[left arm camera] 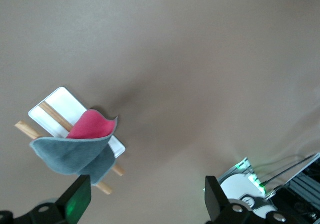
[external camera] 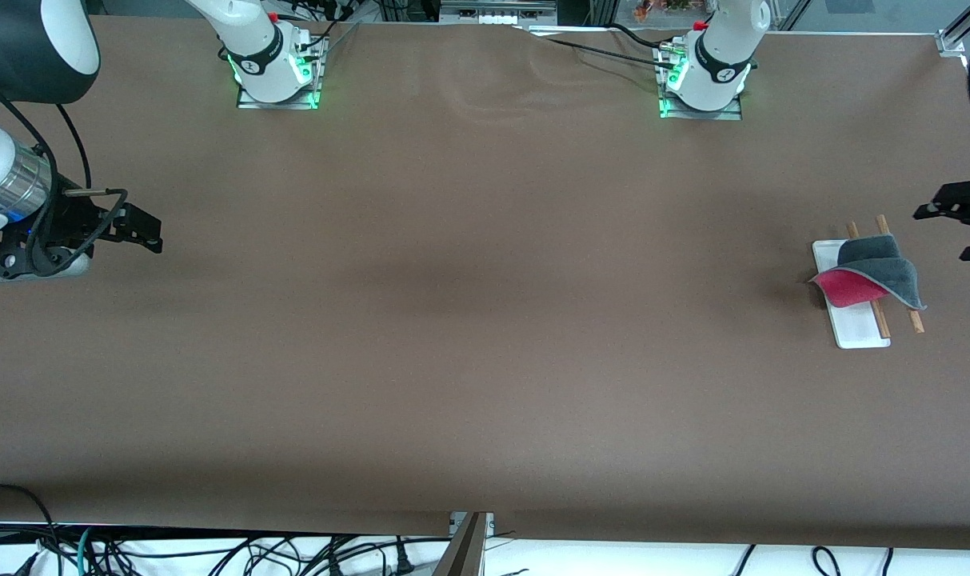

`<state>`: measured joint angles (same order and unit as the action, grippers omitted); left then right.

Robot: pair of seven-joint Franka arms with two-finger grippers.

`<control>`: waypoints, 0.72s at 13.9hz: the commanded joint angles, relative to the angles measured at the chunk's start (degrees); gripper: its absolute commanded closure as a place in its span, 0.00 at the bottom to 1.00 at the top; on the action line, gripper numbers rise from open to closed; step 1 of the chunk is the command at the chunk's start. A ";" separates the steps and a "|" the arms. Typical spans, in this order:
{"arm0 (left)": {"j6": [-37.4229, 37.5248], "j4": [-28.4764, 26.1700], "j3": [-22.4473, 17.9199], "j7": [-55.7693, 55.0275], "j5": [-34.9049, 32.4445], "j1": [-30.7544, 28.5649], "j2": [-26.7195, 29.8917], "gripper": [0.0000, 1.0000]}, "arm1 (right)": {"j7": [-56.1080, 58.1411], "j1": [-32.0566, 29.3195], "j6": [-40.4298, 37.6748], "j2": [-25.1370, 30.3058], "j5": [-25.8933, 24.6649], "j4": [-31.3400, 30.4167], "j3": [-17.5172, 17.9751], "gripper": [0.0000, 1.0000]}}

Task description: Pass towel and hang on rack

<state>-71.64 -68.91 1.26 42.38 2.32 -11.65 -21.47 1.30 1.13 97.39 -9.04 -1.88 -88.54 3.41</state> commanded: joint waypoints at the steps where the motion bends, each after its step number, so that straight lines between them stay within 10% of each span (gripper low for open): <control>1: -4.81 -10.18 -2.05 -16.98 -0.57 5.58 10.02 0.00 | 0.02 -0.17 -0.45 0.78 -0.05 -0.05 0.45 0.00; 5: -22.90 -28.69 -2.23 -44.28 -1.27 11.21 24.17 0.00 | -1.03 1.06 -0.45 0.95 -0.14 -0.05 0.45 0.00; 10: -21.01 -30.32 -2.14 -42.47 -1.37 12.36 24.73 0.00 | -1.92 1.15 -0.44 0.95 -0.14 -0.05 0.45 0.00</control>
<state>-92.14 -97.50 -0.01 -0.02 1.70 -0.31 2.37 0.26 2.30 97.38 -9.03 -1.87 -88.48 3.70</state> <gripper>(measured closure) 0.000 0.000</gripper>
